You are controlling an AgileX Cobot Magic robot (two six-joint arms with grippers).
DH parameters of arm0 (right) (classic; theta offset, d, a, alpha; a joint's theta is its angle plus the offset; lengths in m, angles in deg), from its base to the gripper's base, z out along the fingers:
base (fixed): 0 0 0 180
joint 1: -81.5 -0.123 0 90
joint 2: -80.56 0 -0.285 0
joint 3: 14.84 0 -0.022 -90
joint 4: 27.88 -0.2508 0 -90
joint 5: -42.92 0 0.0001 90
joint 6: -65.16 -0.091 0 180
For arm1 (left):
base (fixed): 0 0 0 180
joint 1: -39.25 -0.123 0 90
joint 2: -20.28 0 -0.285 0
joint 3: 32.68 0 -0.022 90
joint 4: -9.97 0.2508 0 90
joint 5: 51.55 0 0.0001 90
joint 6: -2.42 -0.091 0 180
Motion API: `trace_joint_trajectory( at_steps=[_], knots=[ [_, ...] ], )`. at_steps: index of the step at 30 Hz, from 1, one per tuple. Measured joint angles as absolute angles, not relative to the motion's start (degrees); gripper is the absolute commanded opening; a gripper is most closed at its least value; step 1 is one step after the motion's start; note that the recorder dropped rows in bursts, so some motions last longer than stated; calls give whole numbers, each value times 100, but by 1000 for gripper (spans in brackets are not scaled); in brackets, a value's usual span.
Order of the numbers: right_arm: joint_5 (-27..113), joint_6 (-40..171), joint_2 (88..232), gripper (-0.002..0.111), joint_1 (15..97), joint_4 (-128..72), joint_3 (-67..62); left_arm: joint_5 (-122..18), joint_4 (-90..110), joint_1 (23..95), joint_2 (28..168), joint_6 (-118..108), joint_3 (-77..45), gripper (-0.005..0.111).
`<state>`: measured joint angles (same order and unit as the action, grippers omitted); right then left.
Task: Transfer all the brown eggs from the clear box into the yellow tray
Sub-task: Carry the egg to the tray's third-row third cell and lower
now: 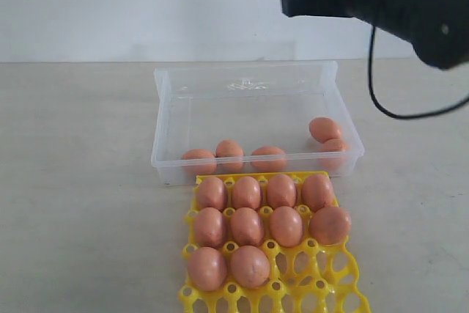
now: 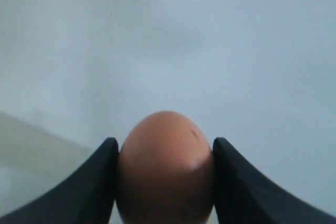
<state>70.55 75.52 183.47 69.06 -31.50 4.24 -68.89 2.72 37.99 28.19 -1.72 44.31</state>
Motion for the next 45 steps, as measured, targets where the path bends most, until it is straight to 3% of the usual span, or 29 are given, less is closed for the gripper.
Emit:
trace_joint_trajectory(
  at_steps=[5,8,14,21,28,34,45],
  knots=[
    [9821,8036,18280,0,7360,-4132,1391,-6889,272,3799,2819,-172,4431,4],
    [10393,7803,17928,0,7466,-4246,1555,-6889,272,3799,2819,-172,4431,4],
    [8847,6243,16547,0,7368,-3017,2469,-6889,272,3799,2819,-172,4431,4],
    [8171,5085,15481,0,6800,-2655,3729,-6889,272,3799,2819,-172,4431,4],
    [6806,4255,16389,0,5818,-173,4138,-6889,272,3799,2819,-172,4431,4],
    [7902,4046,17683,0,5081,344,4543,-6889,272,3799,2819,-172,4431,4],
    [7955,4359,18008,0,5061,88,4556,-6889,272,3799,2819,-172,4431,4]
  ],
)
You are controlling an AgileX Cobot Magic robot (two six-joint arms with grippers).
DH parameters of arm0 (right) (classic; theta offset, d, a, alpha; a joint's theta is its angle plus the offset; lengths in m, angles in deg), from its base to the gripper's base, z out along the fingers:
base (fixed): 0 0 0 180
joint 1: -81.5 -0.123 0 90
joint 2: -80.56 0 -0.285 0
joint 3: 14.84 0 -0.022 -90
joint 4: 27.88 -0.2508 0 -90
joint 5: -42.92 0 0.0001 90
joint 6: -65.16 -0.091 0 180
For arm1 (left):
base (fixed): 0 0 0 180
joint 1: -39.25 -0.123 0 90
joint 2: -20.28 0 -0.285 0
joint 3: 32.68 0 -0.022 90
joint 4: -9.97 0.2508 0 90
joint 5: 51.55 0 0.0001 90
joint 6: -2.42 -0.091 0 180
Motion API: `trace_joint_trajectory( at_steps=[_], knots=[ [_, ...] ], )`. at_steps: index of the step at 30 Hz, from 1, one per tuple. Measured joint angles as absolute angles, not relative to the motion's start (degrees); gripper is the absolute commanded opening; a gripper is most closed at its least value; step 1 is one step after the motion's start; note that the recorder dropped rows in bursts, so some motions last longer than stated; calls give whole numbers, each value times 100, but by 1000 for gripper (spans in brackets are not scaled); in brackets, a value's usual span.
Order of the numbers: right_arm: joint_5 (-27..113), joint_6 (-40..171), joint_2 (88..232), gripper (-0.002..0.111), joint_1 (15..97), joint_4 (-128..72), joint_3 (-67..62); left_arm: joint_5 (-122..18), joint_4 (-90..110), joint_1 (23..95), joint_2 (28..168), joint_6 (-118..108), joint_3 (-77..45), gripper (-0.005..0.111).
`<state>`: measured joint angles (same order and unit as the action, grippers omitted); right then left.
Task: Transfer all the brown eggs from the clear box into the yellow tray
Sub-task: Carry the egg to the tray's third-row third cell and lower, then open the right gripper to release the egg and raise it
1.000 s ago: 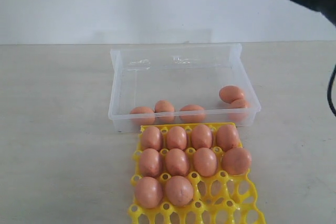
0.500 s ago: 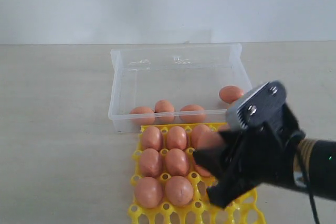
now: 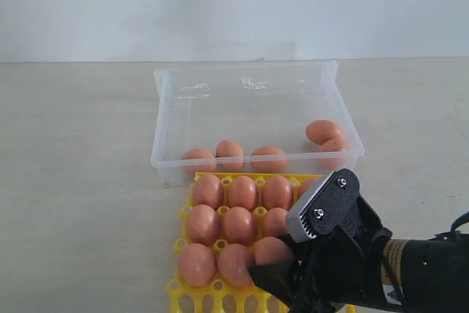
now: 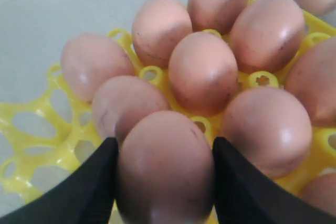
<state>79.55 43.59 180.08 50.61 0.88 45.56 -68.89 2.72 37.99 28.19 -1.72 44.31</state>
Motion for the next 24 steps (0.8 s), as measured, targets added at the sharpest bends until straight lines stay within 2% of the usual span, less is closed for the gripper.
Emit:
trace_joint_trajectory(
  at_steps=[2,8,11,24],
  knots=[
    [7739,4515,18008,5,5061,-46,4556,-6889,272,3799,2819,-172,4431,4],
    [7706,4765,18008,46,5048,-82,4556,-6889,272,3799,2819,-172,4431,4],
    [7706,4823,18008,58,5048,-102,4556,-6889,272,3799,2819,-172,4431,4],
    [7725,4850,17739,59,5027,-94,4558,-6889,272,3799,2819,-172,4431,4]
  ],
)
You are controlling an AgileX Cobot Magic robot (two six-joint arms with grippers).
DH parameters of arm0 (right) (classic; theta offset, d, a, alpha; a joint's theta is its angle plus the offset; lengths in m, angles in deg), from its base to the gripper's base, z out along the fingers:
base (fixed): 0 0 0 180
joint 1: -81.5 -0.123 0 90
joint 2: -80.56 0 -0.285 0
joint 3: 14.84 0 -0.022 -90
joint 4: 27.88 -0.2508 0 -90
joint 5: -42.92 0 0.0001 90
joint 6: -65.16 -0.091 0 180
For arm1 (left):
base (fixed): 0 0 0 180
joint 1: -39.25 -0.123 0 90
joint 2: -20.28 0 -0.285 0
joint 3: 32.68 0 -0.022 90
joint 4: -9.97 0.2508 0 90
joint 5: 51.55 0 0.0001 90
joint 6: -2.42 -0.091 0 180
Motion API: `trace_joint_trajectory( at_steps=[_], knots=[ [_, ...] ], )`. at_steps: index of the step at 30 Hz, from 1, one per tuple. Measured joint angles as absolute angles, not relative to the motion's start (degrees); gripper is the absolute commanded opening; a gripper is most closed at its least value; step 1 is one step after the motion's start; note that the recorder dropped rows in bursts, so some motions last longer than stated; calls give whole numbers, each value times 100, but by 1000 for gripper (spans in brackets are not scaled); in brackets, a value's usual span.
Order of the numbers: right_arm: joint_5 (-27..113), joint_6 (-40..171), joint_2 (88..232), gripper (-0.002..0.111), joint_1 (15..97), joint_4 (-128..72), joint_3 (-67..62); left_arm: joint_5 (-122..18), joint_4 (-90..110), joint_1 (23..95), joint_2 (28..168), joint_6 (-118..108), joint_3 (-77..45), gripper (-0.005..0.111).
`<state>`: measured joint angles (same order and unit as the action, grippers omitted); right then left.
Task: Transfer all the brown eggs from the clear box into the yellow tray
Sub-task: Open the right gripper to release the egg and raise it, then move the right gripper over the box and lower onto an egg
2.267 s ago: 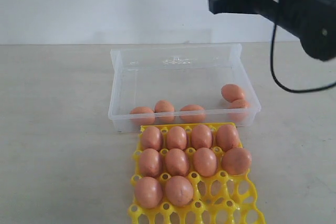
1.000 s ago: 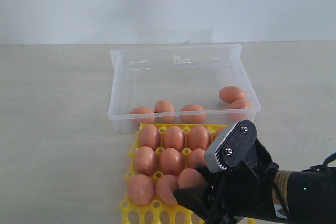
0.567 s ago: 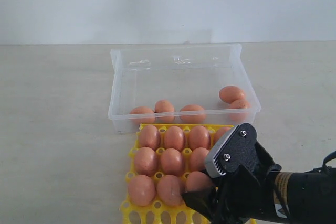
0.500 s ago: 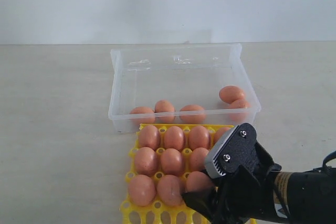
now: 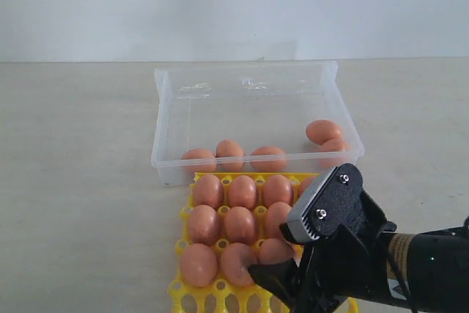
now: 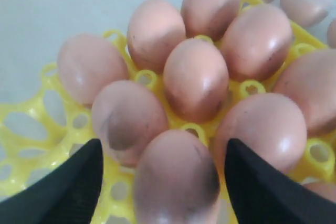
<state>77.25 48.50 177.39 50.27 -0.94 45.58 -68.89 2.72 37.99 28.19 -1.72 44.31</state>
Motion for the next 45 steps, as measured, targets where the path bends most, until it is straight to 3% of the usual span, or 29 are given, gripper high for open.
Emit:
trace_joint_trajectory(
  at_steps=[9,15,17,25,32,38,45],
  knots=[
    [7811,5485,16157,56,5027,-876,4521,-6889,272,3799,2819,-172,4431,4],
    [7834,7986,15535,8,5027,-4008,3791,-6889,272,3799,2819,-172,4431,4],
    [7441,8801,15584,0,5088,-5106,3341,-6889,272,3799,2819,-172,4431,4],
    [3326,9966,16990,12,5736,-6023,439,-6889,272,3799,2819,-172,4431,4],
    [-57,9829,19253,12,5980,-5656,-2261,-6889,272,3799,2819,-172,4431,4],
    [-892,9699,20666,12,5980,-5548,-3554,-6889,272,3799,2819,-172,4431,4],
    [-1323,9693,21401,12,5980,-5195,-3801,-6889,272,3799,2819,-172,4431,4]
  ],
)
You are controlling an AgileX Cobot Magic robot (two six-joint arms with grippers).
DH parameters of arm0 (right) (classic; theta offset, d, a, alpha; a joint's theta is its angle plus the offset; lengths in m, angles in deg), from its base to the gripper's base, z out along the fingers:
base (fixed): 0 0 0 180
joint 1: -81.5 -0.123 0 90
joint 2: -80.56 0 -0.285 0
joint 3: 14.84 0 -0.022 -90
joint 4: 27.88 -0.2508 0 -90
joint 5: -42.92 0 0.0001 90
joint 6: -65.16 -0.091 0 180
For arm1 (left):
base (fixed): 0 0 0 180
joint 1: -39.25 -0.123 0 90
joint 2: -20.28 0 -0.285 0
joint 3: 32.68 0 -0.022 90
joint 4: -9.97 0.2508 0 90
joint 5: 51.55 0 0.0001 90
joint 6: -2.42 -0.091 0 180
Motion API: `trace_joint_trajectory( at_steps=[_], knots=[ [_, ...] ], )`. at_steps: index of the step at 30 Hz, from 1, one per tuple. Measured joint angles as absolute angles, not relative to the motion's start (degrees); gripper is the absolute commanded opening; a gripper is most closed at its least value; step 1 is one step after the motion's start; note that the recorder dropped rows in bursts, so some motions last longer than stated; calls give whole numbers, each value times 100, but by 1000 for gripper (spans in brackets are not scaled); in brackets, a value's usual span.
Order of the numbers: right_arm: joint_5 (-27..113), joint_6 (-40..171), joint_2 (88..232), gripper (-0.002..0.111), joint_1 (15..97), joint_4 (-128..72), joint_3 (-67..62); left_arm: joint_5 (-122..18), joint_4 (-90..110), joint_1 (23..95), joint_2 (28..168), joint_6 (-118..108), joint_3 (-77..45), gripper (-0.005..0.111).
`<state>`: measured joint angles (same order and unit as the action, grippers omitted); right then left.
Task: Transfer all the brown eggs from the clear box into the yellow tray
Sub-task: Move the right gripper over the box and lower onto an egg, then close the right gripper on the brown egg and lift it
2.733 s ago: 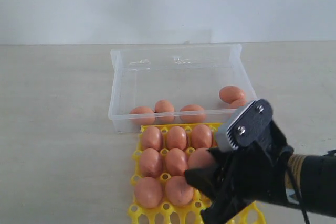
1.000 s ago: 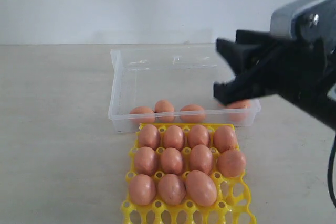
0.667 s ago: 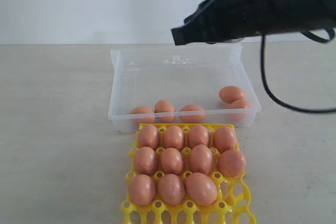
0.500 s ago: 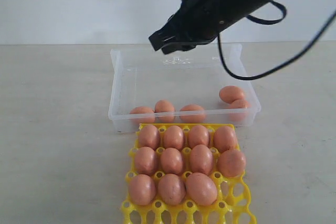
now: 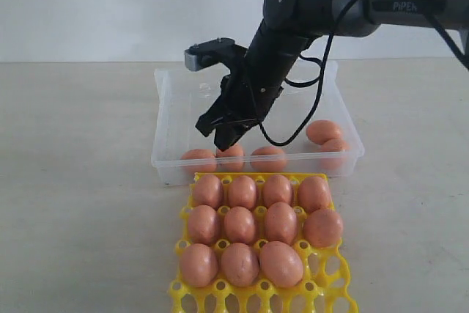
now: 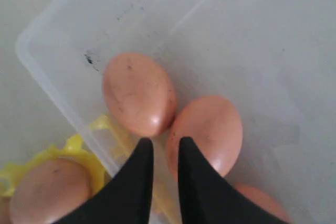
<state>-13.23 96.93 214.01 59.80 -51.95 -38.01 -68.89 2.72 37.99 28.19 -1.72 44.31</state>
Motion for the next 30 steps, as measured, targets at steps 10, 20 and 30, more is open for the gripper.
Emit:
trace_joint_trajectory(
  at_steps=[10,20,30],
  knots=[
    [-595,10113,21517,73,5989,-4924,-3814,-6889,272,3799,2819,-172,4431,4],
    [-241,9597,21562,72,5989,-4868,-3814,-6889,272,3799,2819,-172,4431,4],
    [-506,9341,22035,71,5989,-4773,-3814,-6889,272,3799,2819,-172,4431,4]
  ],
)
